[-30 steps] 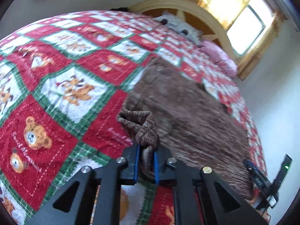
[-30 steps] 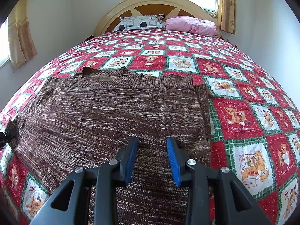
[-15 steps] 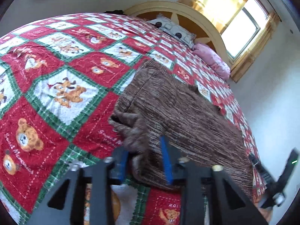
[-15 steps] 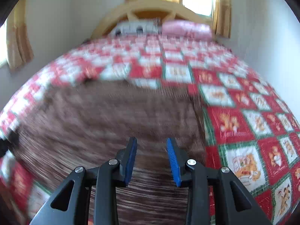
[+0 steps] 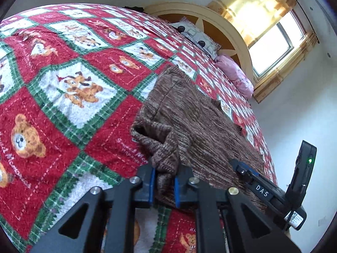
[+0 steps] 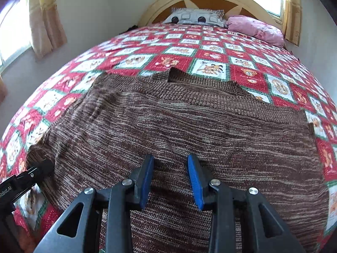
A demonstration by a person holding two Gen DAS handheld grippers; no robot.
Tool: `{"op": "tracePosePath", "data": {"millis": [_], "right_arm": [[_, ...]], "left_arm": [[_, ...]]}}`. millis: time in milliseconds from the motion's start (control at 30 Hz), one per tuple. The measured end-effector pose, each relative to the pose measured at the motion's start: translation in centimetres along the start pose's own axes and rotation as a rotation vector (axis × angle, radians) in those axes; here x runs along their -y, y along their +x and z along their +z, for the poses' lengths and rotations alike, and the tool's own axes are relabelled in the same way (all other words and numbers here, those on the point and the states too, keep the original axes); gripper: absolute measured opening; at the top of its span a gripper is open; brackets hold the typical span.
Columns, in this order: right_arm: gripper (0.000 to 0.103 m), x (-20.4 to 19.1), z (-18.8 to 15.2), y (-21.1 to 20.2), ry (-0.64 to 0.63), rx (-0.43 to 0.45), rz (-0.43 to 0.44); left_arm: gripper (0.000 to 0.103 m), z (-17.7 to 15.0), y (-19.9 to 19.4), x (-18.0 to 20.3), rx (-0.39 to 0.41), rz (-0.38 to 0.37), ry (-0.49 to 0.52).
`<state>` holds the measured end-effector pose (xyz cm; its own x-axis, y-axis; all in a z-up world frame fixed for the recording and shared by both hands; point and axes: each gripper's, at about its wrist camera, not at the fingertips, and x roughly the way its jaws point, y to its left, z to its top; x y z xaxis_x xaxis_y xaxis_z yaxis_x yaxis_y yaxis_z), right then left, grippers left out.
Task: Fold small clothes
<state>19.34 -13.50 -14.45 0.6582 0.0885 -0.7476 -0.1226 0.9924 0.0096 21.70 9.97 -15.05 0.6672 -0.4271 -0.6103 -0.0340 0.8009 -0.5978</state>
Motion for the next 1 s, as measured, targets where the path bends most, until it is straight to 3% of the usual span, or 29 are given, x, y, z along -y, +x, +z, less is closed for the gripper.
{"op": "tracePosePath", "data": {"millis": [133, 200, 233, 267, 333, 500, 600, 767, 867, 900, 1000], "right_arm": [[0.036, -0.3, 2.2, -0.9, 0.001, 0.017, 0.025], [0.055, -0.7, 4.3, -1.3, 0.041, 0.044, 0.105], [0.073, -1.1, 6.0, -0.9, 0.068, 0.034, 0.157], [0.076, -1.9, 7.2, -0.2, 0.081, 0.023, 0.191], [0.076, -3.5, 9.3, 1.2, 0.088, 0.002, 0.248], [0.076, -9.6, 12.9, 6.9, 0.026, -0.131, 0.285], [0.076, -12.8, 12.8, 8.9, -0.049, -0.174, 0.229], [0.078, -16.4, 11.7, 10.8, -0.248, -0.178, 0.0], [0.076, -16.0, 11.7, 10.8, -0.243, -0.172, -0.004], [0.074, -15.8, 11.6, 10.8, -0.244, -0.169, 0.002], [0.051, -15.0, 11.5, 10.4, -0.257, -0.15, -0.011]], "left_arm": [[0.014, -0.1, -0.2, -0.1, 0.011, -0.008, -0.012], [0.014, -0.1, -0.3, -0.4, 0.021, -0.01, -0.021], [0.014, -0.1, -0.5, -0.4, 0.027, -0.013, -0.024], [0.014, -0.1, -0.7, -0.5, 0.036, -0.019, -0.027], [0.014, -0.2, -0.9, -0.5, 0.051, -0.027, -0.028], [0.014, -0.1, -0.7, -1.1, 0.039, -0.035, -0.062], [0.014, -0.1, -0.8, -1.1, 0.043, -0.033, -0.061], [0.018, -0.1, -0.7, -1.0, 0.037, -0.028, -0.063], [0.018, -0.1, -0.6, -1.0, 0.037, -0.027, -0.061], [0.018, -0.1, -0.6, -1.0, 0.037, -0.028, -0.062], [0.018, -0.1, -0.7, -1.0, 0.038, -0.036, -0.06]]}}
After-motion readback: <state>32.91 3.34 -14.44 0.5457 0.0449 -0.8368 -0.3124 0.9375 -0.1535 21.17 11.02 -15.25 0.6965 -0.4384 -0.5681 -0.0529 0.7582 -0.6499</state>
